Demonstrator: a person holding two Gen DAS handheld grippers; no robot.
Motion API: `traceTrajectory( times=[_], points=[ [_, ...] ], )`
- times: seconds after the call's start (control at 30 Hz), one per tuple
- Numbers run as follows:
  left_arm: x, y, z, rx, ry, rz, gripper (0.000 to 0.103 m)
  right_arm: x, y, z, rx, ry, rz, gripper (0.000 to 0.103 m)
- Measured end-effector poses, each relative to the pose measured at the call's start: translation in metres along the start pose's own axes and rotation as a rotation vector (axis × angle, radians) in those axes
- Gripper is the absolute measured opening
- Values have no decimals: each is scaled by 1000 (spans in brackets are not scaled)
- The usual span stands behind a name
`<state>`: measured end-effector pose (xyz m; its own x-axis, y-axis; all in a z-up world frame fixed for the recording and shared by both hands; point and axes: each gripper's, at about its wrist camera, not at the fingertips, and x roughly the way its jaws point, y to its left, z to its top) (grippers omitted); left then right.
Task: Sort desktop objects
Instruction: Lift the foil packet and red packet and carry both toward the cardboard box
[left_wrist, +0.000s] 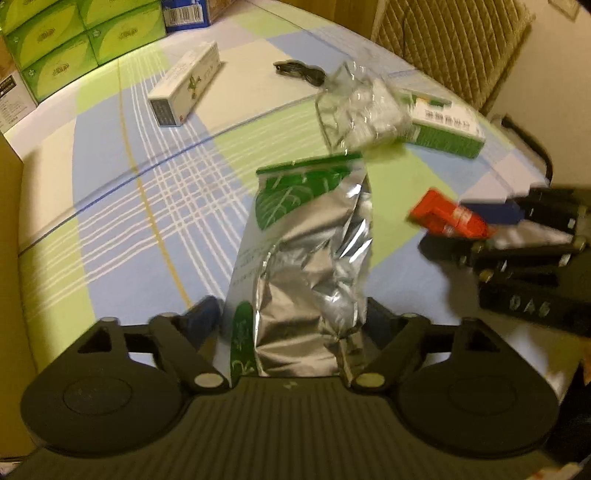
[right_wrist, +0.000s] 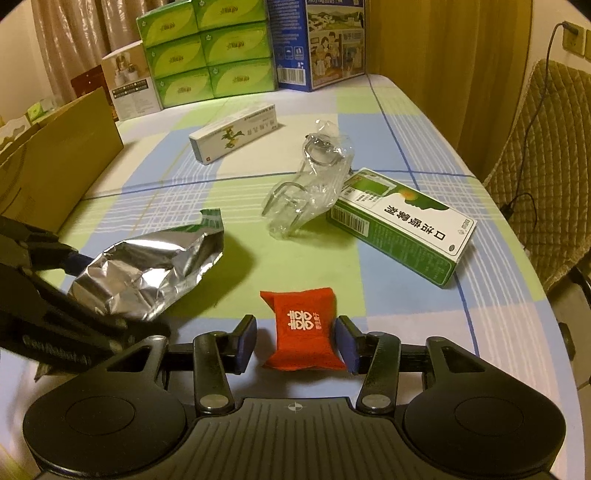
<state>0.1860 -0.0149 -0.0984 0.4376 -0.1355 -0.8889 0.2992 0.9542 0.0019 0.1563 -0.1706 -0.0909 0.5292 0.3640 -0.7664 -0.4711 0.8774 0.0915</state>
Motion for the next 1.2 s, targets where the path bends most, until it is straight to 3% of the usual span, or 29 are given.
traceTrajectory(
  times=[0.17, 0.4, 0.63, 0.7, 0.8, 1.2],
  points=[
    [1, 3, -1, -11, 0, -5, 86, 1, 3, 0, -16, 1, 0, 46],
    [-6, 7, 0, -28, -14, -17, 53, 1, 2, 0, -14, 2, -1, 45],
    [-13, 11, -1, -79, -53, -39, 49, 1, 2, 0, -11, 1, 1, 44],
    [-14, 10, 0, -79, -59, -36, 49, 1, 3, 0, -16, -1, -3, 31],
    [-14, 10, 0, -80, -60, -37, 49, 2, 4, 0, -24, -2, -5, 26],
    [-22, 8, 1, -75, -79, -23, 49, -6, 7, 6, -18, -53, -7, 25]
  ],
)
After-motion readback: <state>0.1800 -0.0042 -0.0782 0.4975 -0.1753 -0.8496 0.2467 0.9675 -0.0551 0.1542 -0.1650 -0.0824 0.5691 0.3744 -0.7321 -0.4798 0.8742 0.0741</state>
